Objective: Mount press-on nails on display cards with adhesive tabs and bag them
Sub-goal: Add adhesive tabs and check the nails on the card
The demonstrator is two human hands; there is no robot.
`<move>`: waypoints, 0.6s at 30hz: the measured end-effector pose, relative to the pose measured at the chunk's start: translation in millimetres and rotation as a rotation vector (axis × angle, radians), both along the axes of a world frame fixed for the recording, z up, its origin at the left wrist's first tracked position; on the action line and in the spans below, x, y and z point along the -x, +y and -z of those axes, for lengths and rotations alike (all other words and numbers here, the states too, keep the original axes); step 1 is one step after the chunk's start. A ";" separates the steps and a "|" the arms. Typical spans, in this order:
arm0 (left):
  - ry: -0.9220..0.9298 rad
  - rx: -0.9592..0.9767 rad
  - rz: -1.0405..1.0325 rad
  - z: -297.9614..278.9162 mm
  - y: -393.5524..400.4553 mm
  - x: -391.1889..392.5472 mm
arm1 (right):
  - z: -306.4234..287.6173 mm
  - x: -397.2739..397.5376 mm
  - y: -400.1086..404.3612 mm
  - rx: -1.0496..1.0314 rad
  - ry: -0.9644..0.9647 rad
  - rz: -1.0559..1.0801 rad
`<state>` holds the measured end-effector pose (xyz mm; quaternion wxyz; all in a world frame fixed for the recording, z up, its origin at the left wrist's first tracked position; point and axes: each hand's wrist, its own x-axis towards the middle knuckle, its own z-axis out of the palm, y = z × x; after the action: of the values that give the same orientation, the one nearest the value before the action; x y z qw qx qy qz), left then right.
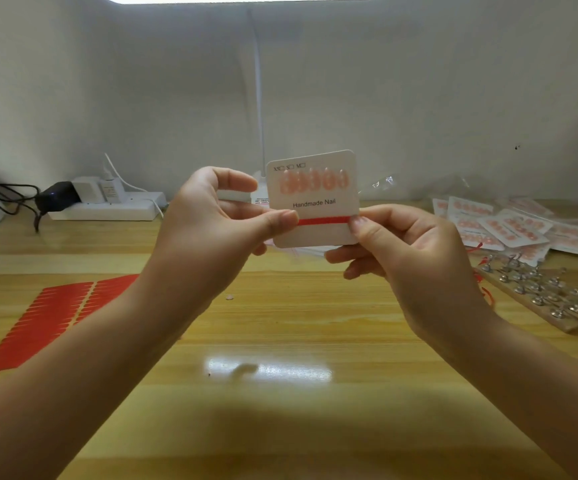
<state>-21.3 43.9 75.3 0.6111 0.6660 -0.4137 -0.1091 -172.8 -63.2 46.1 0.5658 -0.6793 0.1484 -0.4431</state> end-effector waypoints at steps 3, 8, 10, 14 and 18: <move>-0.004 -0.007 -0.022 1.2 -1.1 -2.1 | -1.4 -1.0 1.2 -0.054 -0.026 -0.038; -0.032 -0.025 -0.048 0.5 -2.0 -2.5 | -2.1 -1.3 2.1 -0.096 -0.039 -0.052; -0.050 -0.032 -0.056 0.4 -1.8 -3.3 | -1.7 -1.6 2.7 -0.107 -0.047 -0.060; -0.131 -0.064 -0.064 1.9 -1.8 -4.1 | -0.2 -2.6 3.9 -0.105 -0.058 -0.068; -0.148 -0.070 -0.056 3.4 -3.0 -7.1 | 1.1 -3.4 5.0 -0.092 -0.053 -0.077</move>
<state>-14.2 40.8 71.9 0.5580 0.7043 -0.4352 -0.0567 -169.4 -58.3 45.0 0.6167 -0.6460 0.1273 -0.4315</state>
